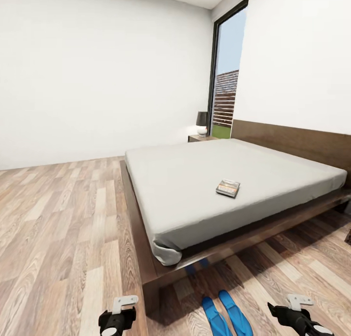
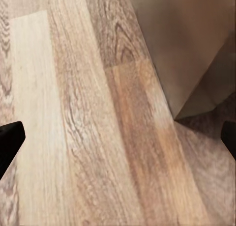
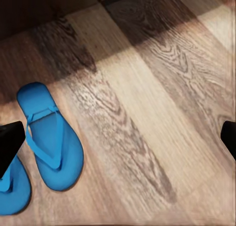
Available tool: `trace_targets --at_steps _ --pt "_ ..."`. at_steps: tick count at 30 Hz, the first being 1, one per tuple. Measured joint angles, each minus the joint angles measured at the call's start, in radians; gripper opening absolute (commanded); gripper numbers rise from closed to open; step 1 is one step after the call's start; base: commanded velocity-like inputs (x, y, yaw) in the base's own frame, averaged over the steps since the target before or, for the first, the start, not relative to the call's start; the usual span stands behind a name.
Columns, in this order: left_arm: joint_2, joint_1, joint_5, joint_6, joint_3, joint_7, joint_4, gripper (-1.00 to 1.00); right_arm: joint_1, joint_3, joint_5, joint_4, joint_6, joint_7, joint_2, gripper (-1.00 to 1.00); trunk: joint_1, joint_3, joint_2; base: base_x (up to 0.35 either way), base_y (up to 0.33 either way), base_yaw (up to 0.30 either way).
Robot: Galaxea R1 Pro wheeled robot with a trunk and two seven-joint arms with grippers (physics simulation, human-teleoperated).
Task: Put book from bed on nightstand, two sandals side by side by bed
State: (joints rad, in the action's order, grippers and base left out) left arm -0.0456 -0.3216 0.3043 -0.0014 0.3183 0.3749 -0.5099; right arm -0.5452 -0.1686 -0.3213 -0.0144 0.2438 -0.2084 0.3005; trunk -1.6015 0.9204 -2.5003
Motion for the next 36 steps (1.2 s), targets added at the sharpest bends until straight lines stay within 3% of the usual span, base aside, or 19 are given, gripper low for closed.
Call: trace_targets --at_steps 3,21,36 --pt "0.0 0.0 0.0 0.0 0.0 0.0 0.0 1.0 0.0 0.0 0.0 0.0 0.0 0.0 0.0 1.0 0.001 -0.011 0.001 0.0 0.0 -0.282" --pt "0.0 0.0 -0.001 0.0 0.0 0.0 0.0 1.0 0.0 0.0 -0.001 0.0 0.0 0.0 0.0 1.0 0.07 -0.07 0.127 0.0 0.0 -0.286" --pt "0.0 0.0 -0.004 -0.013 0.004 0.0 0.0 1.0 0.0 0.0 -0.001 0.0 0.0 0.0 0.0 1.0 0.128 -0.123 0.232 -0.127 0.0 -0.286"
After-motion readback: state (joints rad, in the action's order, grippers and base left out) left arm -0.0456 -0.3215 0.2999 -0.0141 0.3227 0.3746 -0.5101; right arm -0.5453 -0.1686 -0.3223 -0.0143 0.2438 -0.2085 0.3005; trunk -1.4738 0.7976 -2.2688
